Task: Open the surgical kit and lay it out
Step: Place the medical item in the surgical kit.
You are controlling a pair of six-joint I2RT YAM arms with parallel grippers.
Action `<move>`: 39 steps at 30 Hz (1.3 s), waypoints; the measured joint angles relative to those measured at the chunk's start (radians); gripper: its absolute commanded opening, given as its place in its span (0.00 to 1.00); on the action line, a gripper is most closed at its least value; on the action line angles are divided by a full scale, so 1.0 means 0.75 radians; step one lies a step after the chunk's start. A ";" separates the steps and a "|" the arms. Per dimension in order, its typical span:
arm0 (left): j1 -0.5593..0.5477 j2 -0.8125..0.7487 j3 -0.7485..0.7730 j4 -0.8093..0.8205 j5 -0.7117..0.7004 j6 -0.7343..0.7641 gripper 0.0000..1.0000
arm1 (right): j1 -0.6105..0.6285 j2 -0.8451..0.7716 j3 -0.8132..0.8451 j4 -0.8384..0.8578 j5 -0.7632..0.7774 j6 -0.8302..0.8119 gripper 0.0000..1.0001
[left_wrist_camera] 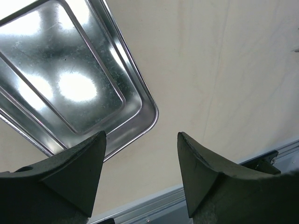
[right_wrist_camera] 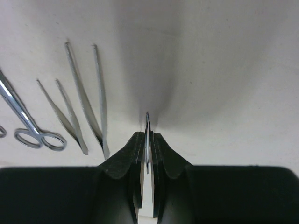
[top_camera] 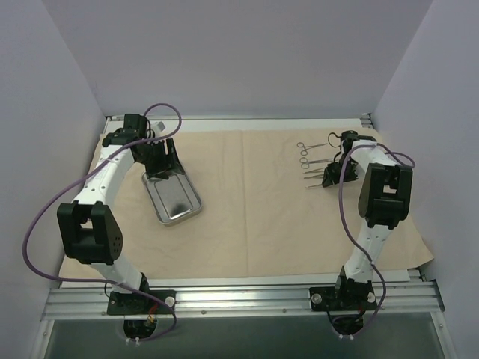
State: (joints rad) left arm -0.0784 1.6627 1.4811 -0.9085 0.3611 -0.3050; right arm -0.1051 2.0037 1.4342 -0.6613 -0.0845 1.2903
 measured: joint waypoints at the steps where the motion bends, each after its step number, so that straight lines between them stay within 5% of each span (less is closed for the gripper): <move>1: 0.002 0.008 0.007 -0.001 0.002 0.000 0.70 | -0.002 0.013 0.020 0.001 0.000 -0.001 0.00; 20: 0.020 0.098 0.076 -0.003 0.018 0.000 0.70 | -0.010 0.079 0.065 0.018 -0.001 -0.001 0.00; 33: 0.021 0.098 0.078 -0.003 0.020 -0.001 0.70 | -0.016 0.094 0.075 0.017 -0.002 -0.021 0.31; 39: 0.021 0.098 0.078 -0.003 0.020 -0.002 0.71 | -0.016 0.094 0.085 -0.001 0.008 -0.045 0.35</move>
State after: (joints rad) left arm -0.0624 1.7359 1.5398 -0.9104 0.3763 -0.3061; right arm -0.1173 2.0739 1.4979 -0.6617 -0.0788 1.2564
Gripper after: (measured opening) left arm 0.706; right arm 0.341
